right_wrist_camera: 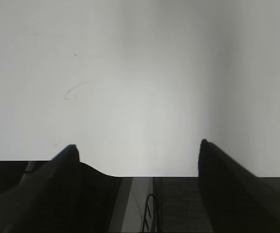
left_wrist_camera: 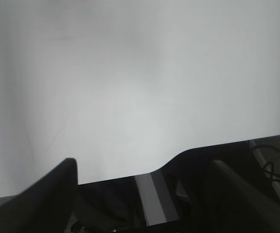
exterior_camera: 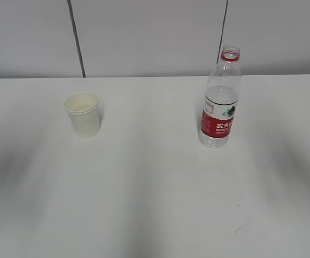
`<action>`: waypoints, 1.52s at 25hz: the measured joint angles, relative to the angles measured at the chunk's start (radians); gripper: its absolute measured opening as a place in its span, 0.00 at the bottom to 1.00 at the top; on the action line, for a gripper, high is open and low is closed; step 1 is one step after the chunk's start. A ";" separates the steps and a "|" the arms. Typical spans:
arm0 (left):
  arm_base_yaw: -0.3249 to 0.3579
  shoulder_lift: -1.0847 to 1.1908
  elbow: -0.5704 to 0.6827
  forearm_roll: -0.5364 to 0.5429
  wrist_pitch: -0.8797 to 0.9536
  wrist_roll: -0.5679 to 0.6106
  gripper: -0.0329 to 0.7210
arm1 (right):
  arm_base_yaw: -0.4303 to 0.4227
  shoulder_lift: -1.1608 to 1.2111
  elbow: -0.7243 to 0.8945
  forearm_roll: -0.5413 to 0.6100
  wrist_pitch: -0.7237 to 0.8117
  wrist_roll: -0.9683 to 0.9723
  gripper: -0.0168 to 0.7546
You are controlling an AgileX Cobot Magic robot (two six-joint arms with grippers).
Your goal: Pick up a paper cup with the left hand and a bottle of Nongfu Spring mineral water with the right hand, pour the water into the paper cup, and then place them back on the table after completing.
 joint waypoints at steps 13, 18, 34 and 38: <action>0.000 -0.081 0.015 0.040 0.003 -0.007 0.71 | 0.000 -0.065 0.013 0.018 0.001 -0.027 0.74; 0.000 -0.267 0.076 0.080 0.015 -0.007 0.71 | 0.000 -0.174 0.019 0.022 0.009 -0.041 0.74; 0.000 -0.816 0.099 0.067 0.051 -0.007 0.71 | 0.000 -0.606 0.236 0.022 0.025 -0.144 0.74; 0.000 -0.904 0.141 0.067 0.052 -0.007 0.71 | 0.000 -0.764 0.352 0.022 0.010 -0.153 0.74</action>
